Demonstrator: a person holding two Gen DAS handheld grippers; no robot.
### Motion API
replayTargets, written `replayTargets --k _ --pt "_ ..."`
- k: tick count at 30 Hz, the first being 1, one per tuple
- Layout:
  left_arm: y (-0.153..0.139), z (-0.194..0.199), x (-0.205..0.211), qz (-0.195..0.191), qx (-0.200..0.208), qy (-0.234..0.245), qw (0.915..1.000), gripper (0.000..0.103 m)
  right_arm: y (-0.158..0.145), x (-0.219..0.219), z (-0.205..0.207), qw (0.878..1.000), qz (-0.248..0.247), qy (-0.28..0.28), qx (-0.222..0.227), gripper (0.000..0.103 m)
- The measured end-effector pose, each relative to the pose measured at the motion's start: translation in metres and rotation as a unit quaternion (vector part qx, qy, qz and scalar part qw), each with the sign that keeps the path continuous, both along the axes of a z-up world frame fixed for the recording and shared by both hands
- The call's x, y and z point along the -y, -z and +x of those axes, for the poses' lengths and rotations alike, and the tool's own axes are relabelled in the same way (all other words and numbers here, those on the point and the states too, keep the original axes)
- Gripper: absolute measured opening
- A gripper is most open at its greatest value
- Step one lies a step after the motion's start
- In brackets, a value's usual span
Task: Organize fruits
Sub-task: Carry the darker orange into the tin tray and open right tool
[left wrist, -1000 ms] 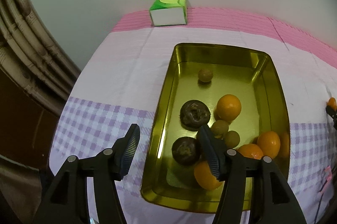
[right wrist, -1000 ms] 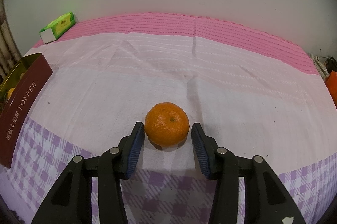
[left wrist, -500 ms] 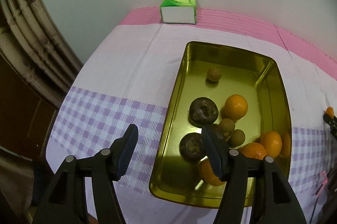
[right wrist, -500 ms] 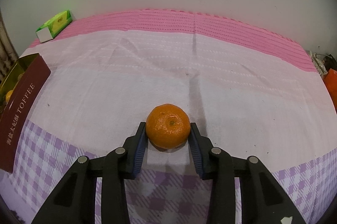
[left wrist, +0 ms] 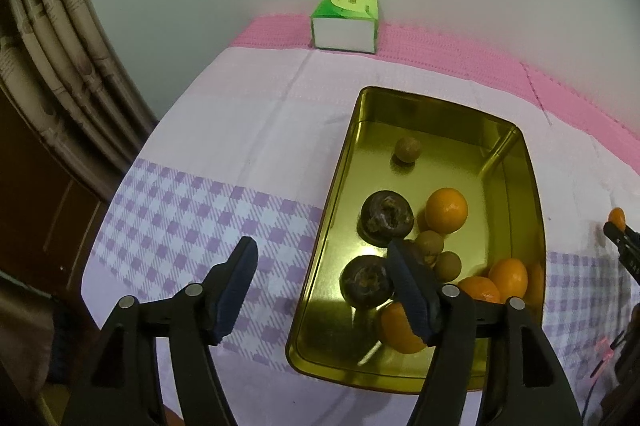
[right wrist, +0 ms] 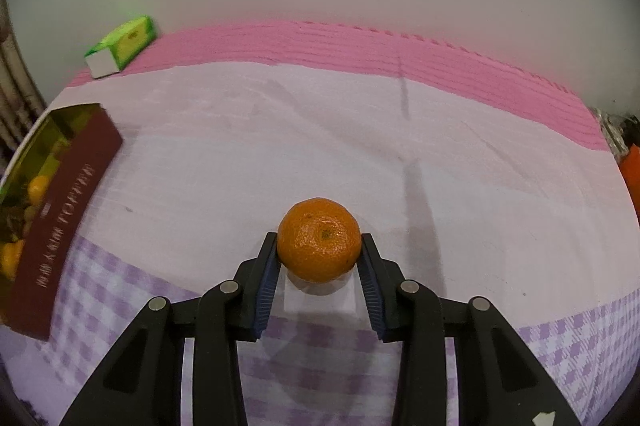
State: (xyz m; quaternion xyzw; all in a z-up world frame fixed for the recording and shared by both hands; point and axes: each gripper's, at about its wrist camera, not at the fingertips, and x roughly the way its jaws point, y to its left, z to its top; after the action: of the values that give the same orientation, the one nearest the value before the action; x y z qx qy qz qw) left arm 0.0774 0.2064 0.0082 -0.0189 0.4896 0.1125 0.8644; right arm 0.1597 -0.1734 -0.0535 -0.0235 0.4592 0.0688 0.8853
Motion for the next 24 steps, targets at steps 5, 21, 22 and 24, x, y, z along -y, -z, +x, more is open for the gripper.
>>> replayTargets --k 5,21,22,24 --pt "-0.004 -0.002 -0.001 -0.006 0.007 -0.002 1.0 0.069 -0.018 -0.026 -0.004 0.999 0.016 -0.029 0.011 0.035" --pt "-0.014 -0.008 -0.017 -0.01 0.021 -0.038 0.999 0.069 -0.058 -0.147 -0.014 0.984 0.055 -0.168 0.017 0.035" --pt "-0.015 -0.009 -0.019 -0.011 0.023 -0.042 0.9988 0.069 -0.058 -0.155 -0.013 0.983 0.056 -0.177 0.016 0.035" --pt "-0.015 -0.01 -0.021 -0.013 0.022 -0.045 0.9986 0.069 -0.06 -0.172 -0.014 0.979 0.056 -0.195 0.015 0.035"
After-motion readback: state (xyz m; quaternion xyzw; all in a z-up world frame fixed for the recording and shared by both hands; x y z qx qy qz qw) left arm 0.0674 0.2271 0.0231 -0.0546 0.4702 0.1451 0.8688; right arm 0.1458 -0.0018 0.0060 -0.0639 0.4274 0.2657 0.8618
